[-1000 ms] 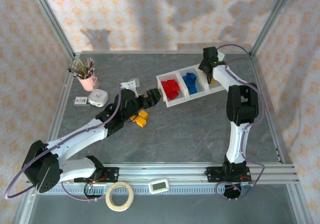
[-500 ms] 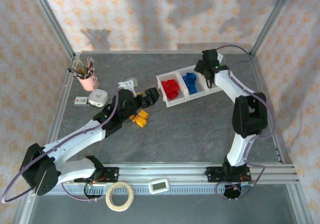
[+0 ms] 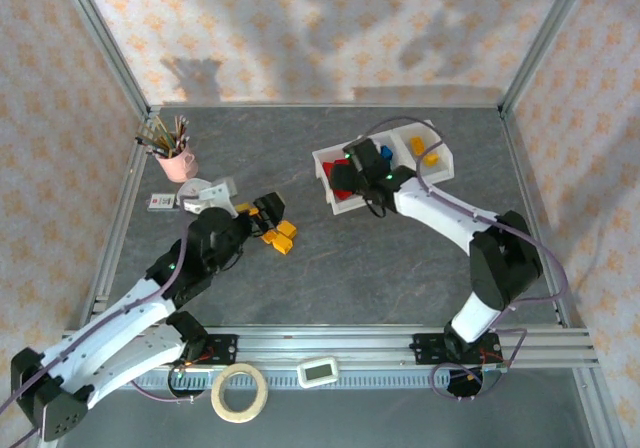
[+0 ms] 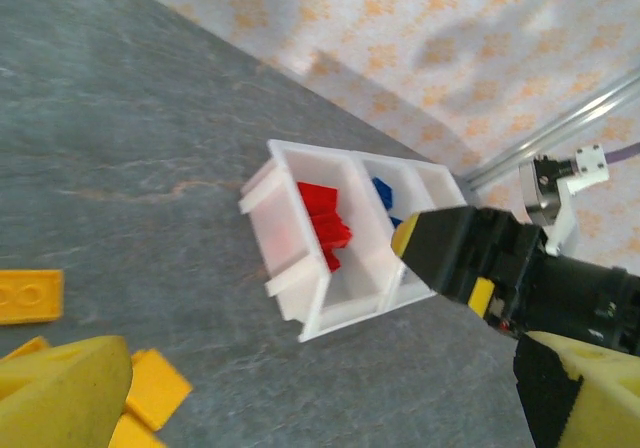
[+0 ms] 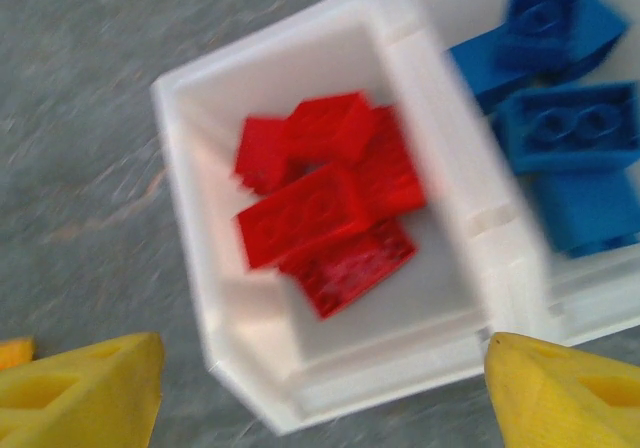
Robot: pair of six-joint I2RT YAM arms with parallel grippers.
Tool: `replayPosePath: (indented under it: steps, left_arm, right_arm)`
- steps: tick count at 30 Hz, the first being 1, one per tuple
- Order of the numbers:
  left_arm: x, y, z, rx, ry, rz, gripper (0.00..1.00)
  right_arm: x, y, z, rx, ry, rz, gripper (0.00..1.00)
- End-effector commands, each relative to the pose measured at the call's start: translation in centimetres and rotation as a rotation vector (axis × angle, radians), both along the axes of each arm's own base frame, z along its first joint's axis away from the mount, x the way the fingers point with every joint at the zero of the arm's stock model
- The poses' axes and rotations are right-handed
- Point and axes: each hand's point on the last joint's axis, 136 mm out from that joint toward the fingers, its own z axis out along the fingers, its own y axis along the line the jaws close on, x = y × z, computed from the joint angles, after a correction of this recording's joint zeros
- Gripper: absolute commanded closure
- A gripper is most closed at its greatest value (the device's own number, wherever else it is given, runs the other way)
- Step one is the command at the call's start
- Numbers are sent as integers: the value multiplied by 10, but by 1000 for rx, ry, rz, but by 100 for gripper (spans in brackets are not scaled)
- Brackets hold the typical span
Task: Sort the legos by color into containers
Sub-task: Pick up the lego from the center of the table.
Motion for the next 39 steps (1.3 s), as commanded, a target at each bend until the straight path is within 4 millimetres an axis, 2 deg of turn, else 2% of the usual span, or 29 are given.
replayPosePath:
  steps: [1, 3, 9, 15, 19, 25, 32, 39]
  left_arm:
    - [-15, 29, -18, 33, 54, 97, 1]
    - [-23, 40, -19, 31, 54, 128, 1]
    - [-36, 61, -26, 40, 73, 185, 1]
    - [-40, 65, -31, 48, 92, 200, 1]
    - [-40, 66, -33, 40, 92, 207, 1]
    - [-40, 67, -35, 45, 97, 209, 1]
    - [-39, 65, -35, 37, 91, 204, 1]
    - [-37, 62, -35, 38, 88, 195, 1]
  right_arm:
    - [-29, 30, -3, 19, 33, 74, 18]
    - [-43, 57, -12, 33, 53, 135, 21]
    - [-61, 112, -34, 30, 86, 235, 25]
    - [-65, 148, -58, -16, 111, 275, 25]
    - [-61, 160, -74, -44, 124, 250, 22]
    - [-64, 170, -95, -104, 146, 286, 22]
    - [-61, 153, -115, -203, 155, 242, 27]
    - [-61, 141, -120, -222, 165, 217, 33]
